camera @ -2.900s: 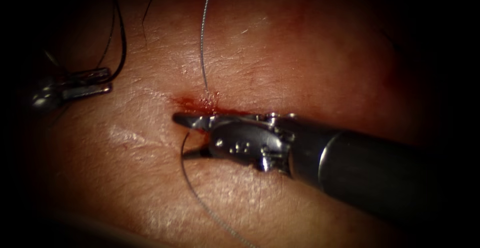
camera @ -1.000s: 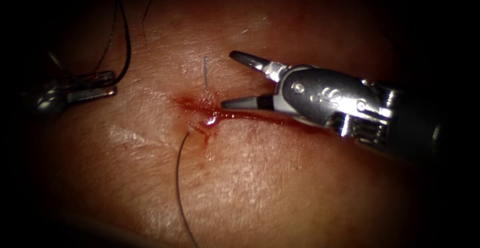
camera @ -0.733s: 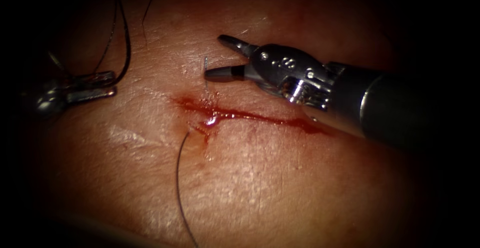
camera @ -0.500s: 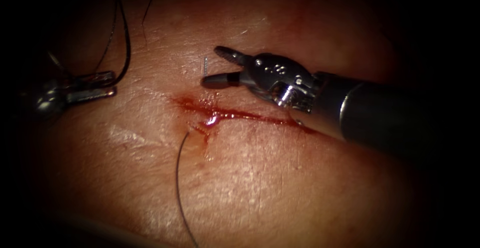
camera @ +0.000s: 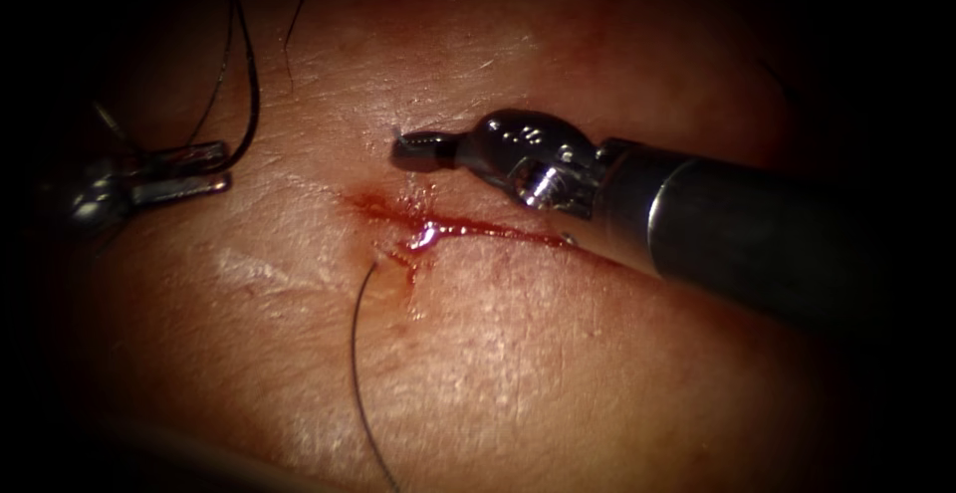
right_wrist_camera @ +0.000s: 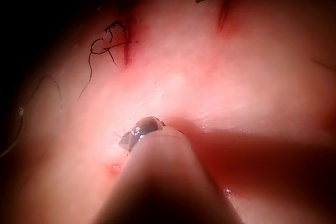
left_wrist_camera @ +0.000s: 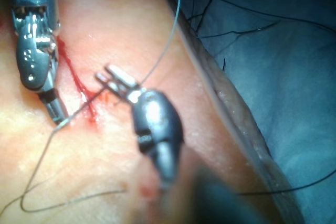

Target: Wound Closure

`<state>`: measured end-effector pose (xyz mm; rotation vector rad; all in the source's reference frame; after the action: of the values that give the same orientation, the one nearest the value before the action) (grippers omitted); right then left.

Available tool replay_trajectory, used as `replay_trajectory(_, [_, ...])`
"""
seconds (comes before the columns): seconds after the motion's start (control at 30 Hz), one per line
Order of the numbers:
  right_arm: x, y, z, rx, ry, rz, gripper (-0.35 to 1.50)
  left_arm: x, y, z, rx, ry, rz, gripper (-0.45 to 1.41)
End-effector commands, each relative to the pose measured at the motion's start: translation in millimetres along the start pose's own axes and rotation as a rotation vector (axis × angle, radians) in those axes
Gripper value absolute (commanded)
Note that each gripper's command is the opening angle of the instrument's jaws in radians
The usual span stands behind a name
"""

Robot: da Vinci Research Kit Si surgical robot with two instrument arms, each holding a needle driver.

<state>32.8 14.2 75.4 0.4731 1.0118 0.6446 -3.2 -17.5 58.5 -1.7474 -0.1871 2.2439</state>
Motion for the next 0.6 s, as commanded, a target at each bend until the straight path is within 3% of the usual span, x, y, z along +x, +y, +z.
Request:
replay_trajectory(0.03, [1.2,-0.1,0.3,-0.004,0.016,-0.012,-0.35,-0.8,0.7,0.1,-0.002,-0.002,-0.003,-0.45])
replay_trajectory(0.2, [4.4,0.7,-1.3,-0.026,0.053,-0.036,-0.35,-0.8,0.7,0.1,-0.002,-0.002,-0.003,-0.45])
replay_trajectory(0.6, [7.7,2.1,-2.9,-0.047,0.104,-0.038,-0.35,-0.8,0.7,0.1,-0.001,-0.002,-0.003,-0.45])
